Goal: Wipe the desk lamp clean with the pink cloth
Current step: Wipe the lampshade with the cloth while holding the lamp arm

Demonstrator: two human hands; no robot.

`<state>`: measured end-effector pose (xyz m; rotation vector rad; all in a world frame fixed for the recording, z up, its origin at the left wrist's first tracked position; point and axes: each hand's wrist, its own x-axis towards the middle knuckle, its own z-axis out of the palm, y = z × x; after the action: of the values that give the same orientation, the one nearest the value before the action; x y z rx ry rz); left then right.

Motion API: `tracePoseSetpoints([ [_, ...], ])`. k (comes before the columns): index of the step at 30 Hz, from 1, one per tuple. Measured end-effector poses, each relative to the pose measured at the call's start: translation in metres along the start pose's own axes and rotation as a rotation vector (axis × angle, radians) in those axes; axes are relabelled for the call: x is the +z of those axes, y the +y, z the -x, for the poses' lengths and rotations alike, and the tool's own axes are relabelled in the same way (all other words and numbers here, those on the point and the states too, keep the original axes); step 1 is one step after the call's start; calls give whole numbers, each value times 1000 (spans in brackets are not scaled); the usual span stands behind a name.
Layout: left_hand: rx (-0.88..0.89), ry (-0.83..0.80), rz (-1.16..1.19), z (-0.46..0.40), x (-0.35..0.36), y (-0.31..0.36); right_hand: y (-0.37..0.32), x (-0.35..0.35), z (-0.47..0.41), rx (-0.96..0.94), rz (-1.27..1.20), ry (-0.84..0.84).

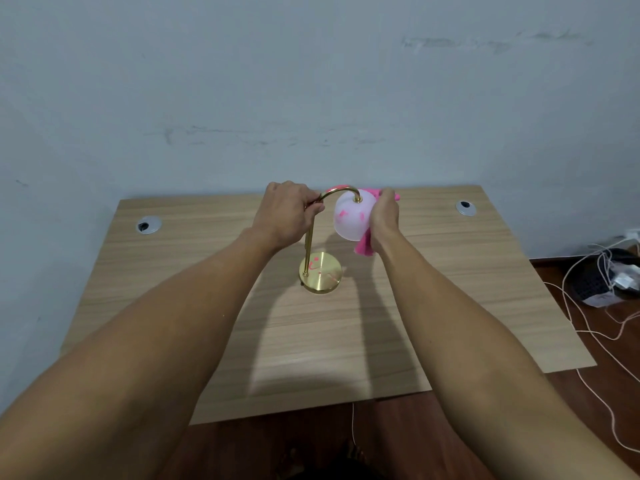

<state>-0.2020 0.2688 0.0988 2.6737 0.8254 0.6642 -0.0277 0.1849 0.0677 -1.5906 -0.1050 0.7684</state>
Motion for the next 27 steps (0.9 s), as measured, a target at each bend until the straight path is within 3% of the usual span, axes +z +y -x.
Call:
tracePoseSetpoints([
  [2, -2, -3, -1, -1, -1, 0, 6, 5, 13, -255, 177, 9],
  [5, 5, -6, -7, 0, -1, -2, 28, 6, 25, -795, 402, -7],
  [6, 8, -8, -5, 0, -1, -2, 36, 3, 22, -877, 414, 0],
  [8, 11, -14, 0, 1, -1, -1, 40, -1, 18, -822, 294, -9],
  [10, 5, -16, -2, 0, -2, 0, 38, 2, 16, -640, 150, -26],
  [14, -15, -38, -3, -1, -4, 2, 16, 3, 11, -85, -90, 42],
  [15, -20, -43, -3, -1, -4, 2, 11, 4, 12, -22, -70, 56],
  [17, -29, -47, -2, -1, -4, 2, 10, 9, 21, -146, 83, 85],
  [20, -29, -47, 4, -1, -5, 2, 35, 13, 34, -672, 374, 40],
  [21, -28, -49, 9, -1, -5, 2, 45, 12, 34, -762, 407, 38],
  [25, -33, -57, 12, -1, -3, 3, 57, 1, 31, -694, 211, 57],
  [27, -42, -58, 10, -2, -3, 4, 51, 2, 28, -497, 36, 55],
])
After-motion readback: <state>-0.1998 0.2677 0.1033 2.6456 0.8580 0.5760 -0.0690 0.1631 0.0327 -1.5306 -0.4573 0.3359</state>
